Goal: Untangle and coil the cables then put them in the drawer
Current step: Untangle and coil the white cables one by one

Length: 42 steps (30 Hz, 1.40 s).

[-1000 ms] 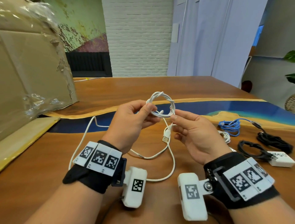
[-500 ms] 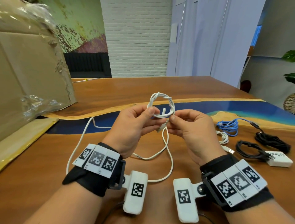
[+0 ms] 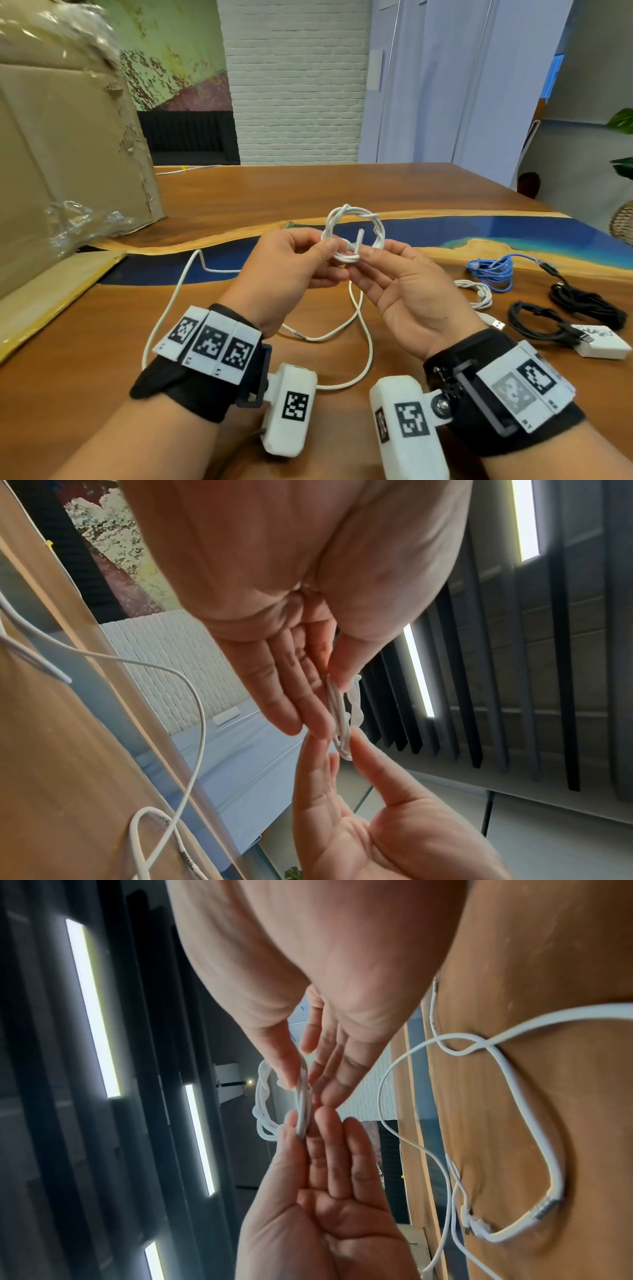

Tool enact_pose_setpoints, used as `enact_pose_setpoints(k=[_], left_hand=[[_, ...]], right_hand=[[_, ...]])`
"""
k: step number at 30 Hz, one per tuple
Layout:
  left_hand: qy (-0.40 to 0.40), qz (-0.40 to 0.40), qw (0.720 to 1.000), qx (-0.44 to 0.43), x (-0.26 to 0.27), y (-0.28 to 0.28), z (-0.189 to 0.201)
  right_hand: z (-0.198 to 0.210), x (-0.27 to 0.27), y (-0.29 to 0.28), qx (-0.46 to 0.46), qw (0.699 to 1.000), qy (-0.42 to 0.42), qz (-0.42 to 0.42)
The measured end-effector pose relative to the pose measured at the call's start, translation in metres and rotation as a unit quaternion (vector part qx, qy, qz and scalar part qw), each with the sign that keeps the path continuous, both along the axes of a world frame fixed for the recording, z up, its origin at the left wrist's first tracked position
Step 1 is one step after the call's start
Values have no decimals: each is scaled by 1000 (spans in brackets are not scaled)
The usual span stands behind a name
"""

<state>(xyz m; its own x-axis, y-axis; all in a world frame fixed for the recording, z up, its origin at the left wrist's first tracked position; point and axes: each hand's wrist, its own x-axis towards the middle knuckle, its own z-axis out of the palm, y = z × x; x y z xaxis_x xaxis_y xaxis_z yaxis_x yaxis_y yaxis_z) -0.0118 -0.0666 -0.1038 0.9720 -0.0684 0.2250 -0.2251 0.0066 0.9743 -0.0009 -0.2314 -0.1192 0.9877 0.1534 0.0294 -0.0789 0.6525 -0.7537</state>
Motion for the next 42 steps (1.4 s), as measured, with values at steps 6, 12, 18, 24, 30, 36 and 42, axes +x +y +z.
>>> enact_pose_setpoints(k=[6, 12, 18, 24, 30, 36, 42], left_hand=[[18, 31, 997, -64, 2, 0, 1], [13, 46, 997, -61, 4, 3, 2], [4, 16, 997, -70, 1, 5, 5], [3, 20, 997, -71, 3, 0, 1], [6, 74, 996, -49, 13, 10, -4], [17, 104, 993, -52, 26, 22, -12], [31, 113, 992, -55, 34, 26, -20]], right_hand=[[-2, 1, 2, -21, 1000, 12, 11], [-1, -2, 4, -56, 998, -17, 13], [-2, 2, 3, -103, 994, -25, -36], [-1, 7, -4, -66, 997, -19, -47], [6, 6, -15, -100, 991, -43, -74], [16, 27, -46, -215, 967, -23, -135], [13, 74, -84, -352, 917, 68, -177]])
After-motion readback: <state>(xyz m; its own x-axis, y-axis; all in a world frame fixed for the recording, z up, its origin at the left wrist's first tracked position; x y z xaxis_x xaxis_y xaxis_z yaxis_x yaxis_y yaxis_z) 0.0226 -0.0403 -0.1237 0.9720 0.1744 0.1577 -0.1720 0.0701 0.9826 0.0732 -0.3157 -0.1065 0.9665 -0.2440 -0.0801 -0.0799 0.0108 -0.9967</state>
